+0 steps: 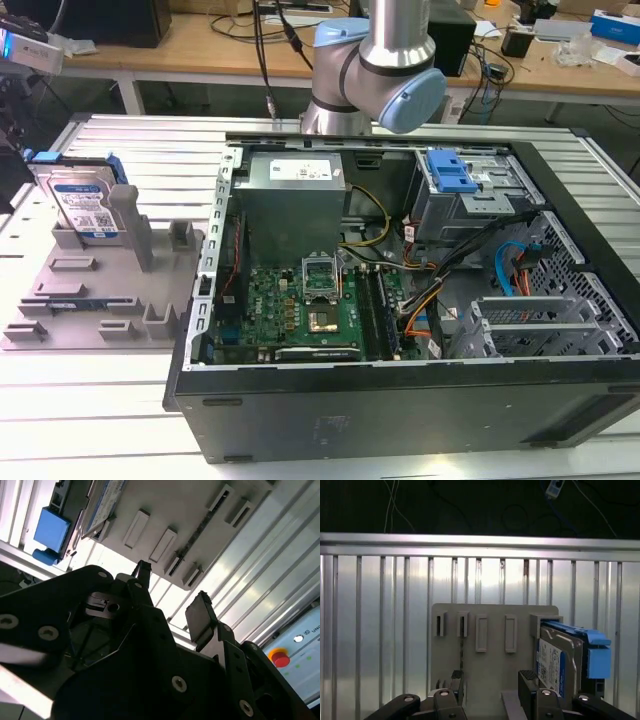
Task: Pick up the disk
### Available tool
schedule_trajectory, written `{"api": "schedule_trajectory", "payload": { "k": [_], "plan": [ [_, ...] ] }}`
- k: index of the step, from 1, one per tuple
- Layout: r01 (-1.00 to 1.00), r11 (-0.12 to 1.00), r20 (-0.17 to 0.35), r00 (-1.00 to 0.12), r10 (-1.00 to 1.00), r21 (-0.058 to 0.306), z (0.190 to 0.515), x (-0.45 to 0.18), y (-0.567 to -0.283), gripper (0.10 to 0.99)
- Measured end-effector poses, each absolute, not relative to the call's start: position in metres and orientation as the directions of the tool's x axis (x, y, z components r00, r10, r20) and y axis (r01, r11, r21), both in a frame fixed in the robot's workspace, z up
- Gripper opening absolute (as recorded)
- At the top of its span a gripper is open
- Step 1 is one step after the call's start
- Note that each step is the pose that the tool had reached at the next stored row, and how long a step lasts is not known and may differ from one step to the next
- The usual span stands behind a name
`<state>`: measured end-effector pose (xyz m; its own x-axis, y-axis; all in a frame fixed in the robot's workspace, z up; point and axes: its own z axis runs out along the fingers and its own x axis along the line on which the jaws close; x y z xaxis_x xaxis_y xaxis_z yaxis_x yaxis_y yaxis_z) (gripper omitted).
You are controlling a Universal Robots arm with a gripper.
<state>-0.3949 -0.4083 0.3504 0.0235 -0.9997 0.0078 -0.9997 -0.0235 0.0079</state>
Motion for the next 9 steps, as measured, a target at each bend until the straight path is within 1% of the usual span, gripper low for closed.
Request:
{"api": "schedule_trajectory", "payload": {
  "k": [9],
  "plan": [
    [-1.000,-0.012,0.014,0.012,-1.000,0.008,0.350,-0.395,-0.389,0.557]
  ]
}}
